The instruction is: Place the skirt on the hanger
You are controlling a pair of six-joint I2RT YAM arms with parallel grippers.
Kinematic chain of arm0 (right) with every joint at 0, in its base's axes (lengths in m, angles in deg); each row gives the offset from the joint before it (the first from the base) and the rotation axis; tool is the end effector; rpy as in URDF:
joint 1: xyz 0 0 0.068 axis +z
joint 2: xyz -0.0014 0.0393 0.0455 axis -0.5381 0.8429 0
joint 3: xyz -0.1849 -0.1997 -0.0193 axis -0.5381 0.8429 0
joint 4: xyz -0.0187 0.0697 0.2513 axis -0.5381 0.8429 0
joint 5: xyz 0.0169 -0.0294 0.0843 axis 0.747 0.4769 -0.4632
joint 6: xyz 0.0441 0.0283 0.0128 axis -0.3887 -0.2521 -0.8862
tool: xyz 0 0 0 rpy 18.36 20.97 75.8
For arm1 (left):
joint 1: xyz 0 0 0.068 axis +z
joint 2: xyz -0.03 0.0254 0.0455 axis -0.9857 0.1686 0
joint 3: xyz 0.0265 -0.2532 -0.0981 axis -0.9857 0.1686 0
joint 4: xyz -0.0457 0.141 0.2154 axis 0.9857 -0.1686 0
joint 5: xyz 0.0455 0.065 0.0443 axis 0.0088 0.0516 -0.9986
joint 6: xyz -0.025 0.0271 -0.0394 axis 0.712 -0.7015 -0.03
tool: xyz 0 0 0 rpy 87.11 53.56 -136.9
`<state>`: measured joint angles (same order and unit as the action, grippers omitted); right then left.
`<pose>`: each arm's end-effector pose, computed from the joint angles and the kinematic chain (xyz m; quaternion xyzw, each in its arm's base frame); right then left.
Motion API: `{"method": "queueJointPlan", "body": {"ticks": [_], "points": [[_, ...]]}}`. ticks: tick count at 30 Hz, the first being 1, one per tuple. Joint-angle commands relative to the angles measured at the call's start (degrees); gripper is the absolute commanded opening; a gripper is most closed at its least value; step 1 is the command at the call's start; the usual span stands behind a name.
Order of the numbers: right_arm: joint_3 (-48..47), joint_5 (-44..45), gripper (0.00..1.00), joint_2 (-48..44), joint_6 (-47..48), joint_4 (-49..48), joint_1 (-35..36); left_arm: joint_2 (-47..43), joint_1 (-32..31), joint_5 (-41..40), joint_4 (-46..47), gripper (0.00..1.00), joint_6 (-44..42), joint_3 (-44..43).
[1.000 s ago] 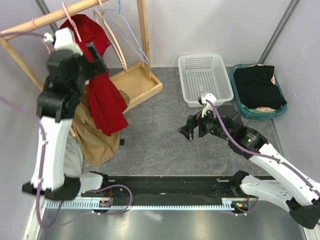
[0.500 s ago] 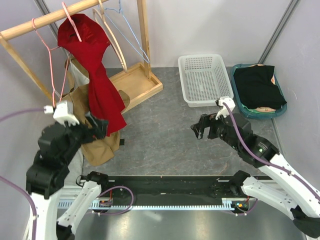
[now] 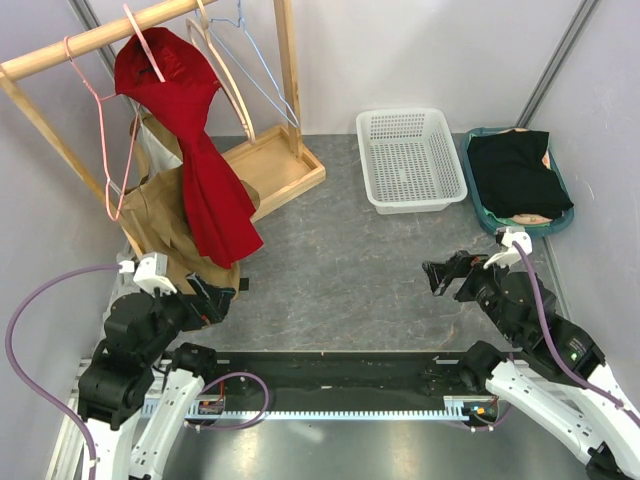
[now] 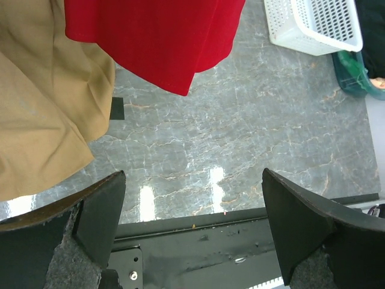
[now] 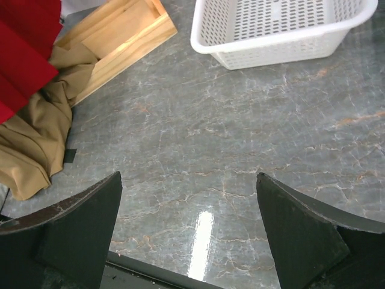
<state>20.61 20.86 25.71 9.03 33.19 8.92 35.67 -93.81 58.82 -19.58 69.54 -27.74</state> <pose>0.0635 0.0394 0.3365 0.0321 0.7978 0.2278 0.5572 0.0218 -0.0077 0.3265 -0.1080 0.8339 -0.2287 0.4906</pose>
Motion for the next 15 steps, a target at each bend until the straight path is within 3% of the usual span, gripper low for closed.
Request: {"method": "queueJointPlan", "body": {"ticks": [1,15], "points": [[0.45,2.10,0.98,1.85,-1.95,1.24,0.10,-1.65,0.16,0.50,0.81,1.00,1.49,-0.78],[0.71,6.49,0.98,4.32,-2.92,1.51,0.01,-1.12,0.25,-2.50,1.60,1.00,0.52,1.33]]}}
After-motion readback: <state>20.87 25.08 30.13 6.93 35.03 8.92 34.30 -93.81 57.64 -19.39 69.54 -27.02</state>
